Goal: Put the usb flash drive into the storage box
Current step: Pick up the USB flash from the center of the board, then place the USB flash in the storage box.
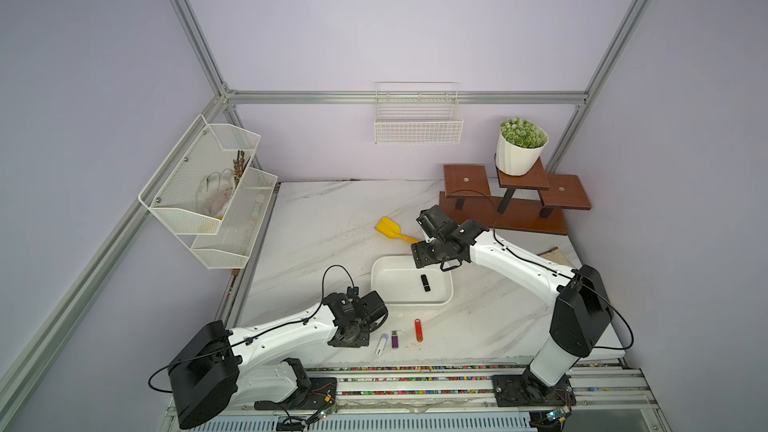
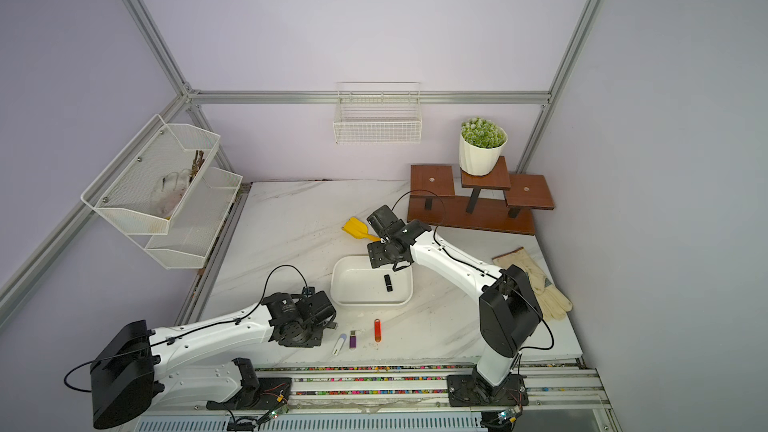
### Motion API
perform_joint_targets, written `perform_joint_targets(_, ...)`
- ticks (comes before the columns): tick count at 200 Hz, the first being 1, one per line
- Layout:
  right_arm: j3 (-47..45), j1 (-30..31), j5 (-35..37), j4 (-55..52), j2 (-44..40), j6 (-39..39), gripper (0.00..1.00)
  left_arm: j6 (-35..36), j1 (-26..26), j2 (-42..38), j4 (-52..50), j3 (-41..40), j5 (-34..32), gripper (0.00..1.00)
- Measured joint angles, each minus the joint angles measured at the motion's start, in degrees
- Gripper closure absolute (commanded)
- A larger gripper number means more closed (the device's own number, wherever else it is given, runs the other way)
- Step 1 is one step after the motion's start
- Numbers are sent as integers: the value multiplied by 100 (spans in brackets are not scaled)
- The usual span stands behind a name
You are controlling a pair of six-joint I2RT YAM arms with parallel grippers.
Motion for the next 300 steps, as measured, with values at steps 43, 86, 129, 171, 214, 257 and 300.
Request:
perform_joint_targets(43,-7,-166,2,-55,-42,-4,20,732,632,291,-522,1602,-186,100)
perform_joint_targets(86,-157,-599,26,-122,-483,2,20,1897,1314,1652,-669,3777,-247,100)
perform_joint_targets(129,-369,-1128,81,-278,-964,48,19,2520,1340,3123,-319,4636,149,100)
perform_joint_targets(171,-538,-1757,153,-396,-1631,120,19,2586,1300,3738,74,4572,581,100)
perform_joint_targets(214,-540,-1917,131,-411,-1725,107,19,2433,968,4111,527,4636,807,100)
perform_joint_targets(257,-544,-1987,103,-424,-1725,63,19,2031,568,4627,994,4524,828,100)
perform_joint_targets(300,-555,-1987,-2,-426,-1727,7,19,1823,498,4647,1207,4474,695,100)
